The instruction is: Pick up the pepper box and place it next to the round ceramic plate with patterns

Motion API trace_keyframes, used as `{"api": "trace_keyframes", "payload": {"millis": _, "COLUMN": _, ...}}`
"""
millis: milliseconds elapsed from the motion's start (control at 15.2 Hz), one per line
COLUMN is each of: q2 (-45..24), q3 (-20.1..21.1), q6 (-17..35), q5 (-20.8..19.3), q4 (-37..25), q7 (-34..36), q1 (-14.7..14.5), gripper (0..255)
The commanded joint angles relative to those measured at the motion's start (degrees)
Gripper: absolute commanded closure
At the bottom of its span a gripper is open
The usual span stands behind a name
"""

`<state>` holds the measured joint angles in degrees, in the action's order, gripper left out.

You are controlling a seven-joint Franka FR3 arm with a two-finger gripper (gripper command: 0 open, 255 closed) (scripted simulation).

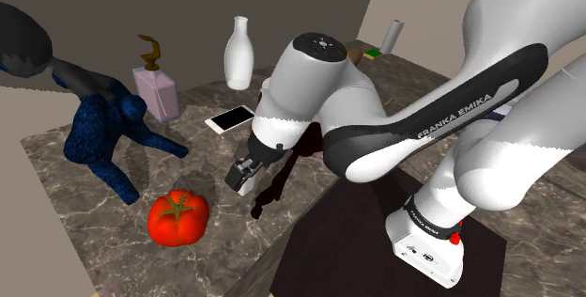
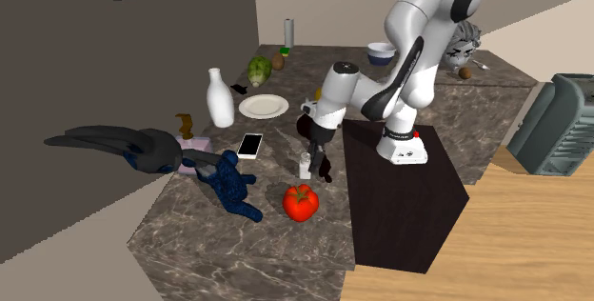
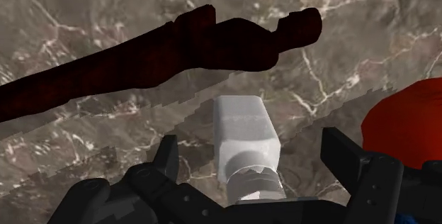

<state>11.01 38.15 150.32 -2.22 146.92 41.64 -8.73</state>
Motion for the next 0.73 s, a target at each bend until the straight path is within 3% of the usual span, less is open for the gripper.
{"api": "trace_keyframes", "payload": {"millis": 0, "q2": -1.9, "q3": 0.7, "q6": 1.6, "q5": -2.2, "q4": 0.0, "q7": 1.6, "q1": 1.1, "gripper": 0}}
{"api": "trace_keyframes", "payload": {"millis": 66, "q2": -3.5, "q3": 1.3, "q6": 2.8, "q5": -4.3, "q4": 0.0, "q7": 3.1, "q1": 2.0, "gripper": 0}}
{"api": "trace_keyframes", "payload": {"millis": 594, "q2": -3.5, "q3": 1.3, "q6": 2.8, "q5": -4.3, "q4": 0.0, "q7": 3.1, "q1": 2.0, "gripper": 0}}
{"api": "trace_keyframes", "payload": {"millis": 660, "q2": -3.5, "q3": 1.3, "q6": 2.8, "q5": -4.3, "q4": 0.0, "q7": 3.1, "q1": 2.0, "gripper": 255}}
